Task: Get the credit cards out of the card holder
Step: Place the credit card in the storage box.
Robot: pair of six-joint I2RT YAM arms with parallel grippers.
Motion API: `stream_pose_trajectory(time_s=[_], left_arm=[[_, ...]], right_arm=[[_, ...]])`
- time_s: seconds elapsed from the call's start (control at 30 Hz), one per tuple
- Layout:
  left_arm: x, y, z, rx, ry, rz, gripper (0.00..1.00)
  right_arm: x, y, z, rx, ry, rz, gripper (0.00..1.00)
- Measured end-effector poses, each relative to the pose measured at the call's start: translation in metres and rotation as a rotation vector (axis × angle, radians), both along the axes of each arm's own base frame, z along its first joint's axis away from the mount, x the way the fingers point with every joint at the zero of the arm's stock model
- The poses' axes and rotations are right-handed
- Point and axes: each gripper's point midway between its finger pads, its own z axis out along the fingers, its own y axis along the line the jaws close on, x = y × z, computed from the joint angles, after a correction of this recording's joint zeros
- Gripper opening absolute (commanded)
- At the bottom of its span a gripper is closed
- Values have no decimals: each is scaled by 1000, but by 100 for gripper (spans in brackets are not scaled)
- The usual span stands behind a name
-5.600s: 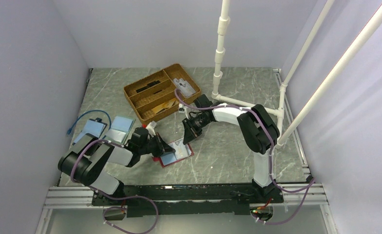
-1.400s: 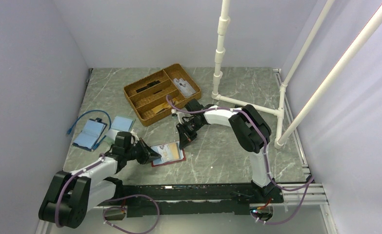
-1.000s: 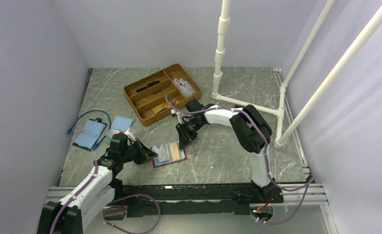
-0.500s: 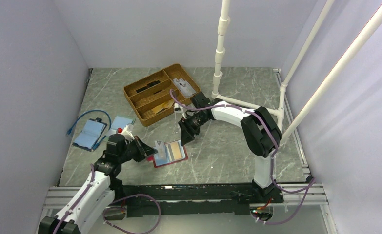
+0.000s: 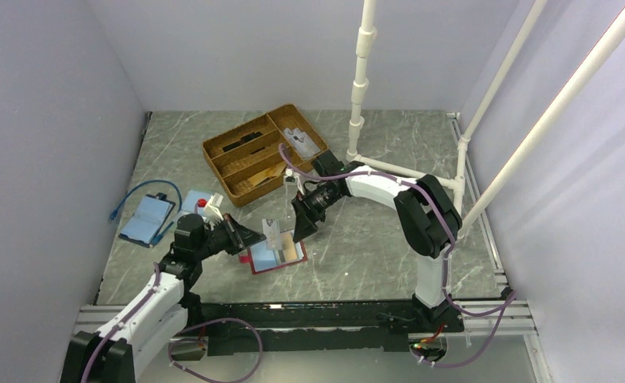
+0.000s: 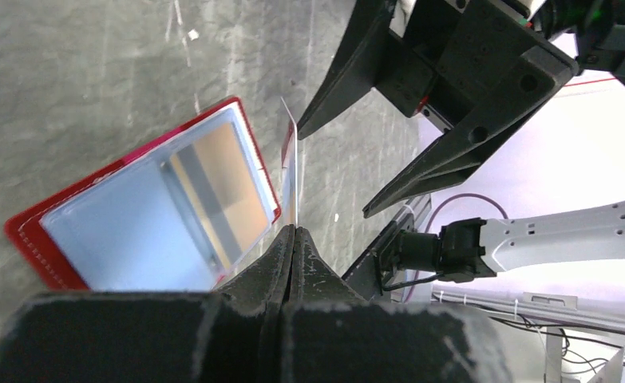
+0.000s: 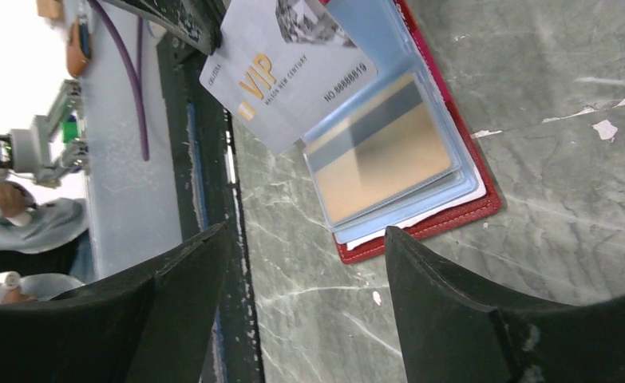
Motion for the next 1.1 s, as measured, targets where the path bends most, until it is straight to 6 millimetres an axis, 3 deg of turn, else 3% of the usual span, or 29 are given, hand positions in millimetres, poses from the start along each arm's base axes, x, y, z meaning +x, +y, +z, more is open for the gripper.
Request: stream_pose_trajectory(time_s=[0.33, 0.5, 0.6, 0.73, 0.8, 0.93, 1.1], left_arm=[[2, -26, 14, -75, -62, -86, 0], [-4, -41, 14, -86, -72, -138, 0], [-7, -50, 14, -93, -66, -164, 0], [-5, -53, 16, -97, -77, -164, 0], [-3, -53, 16, -97, -81, -156, 2], [0, -48, 9, -61, -46, -113, 53], [7, -35, 26, -3, -53, -58, 90]], right_arm=[[2, 0, 10, 79, 126, -57, 79], [-4, 4, 18, 127, 207, -63, 73], [-6, 6, 22, 149, 242, -66, 58], [-5, 6, 24, 166, 280, -79, 14], [-5, 6, 26, 172, 294, -81, 0], [-7, 5, 31, 190, 310, -65, 0], [-1, 2, 27, 159, 204, -43, 0]])
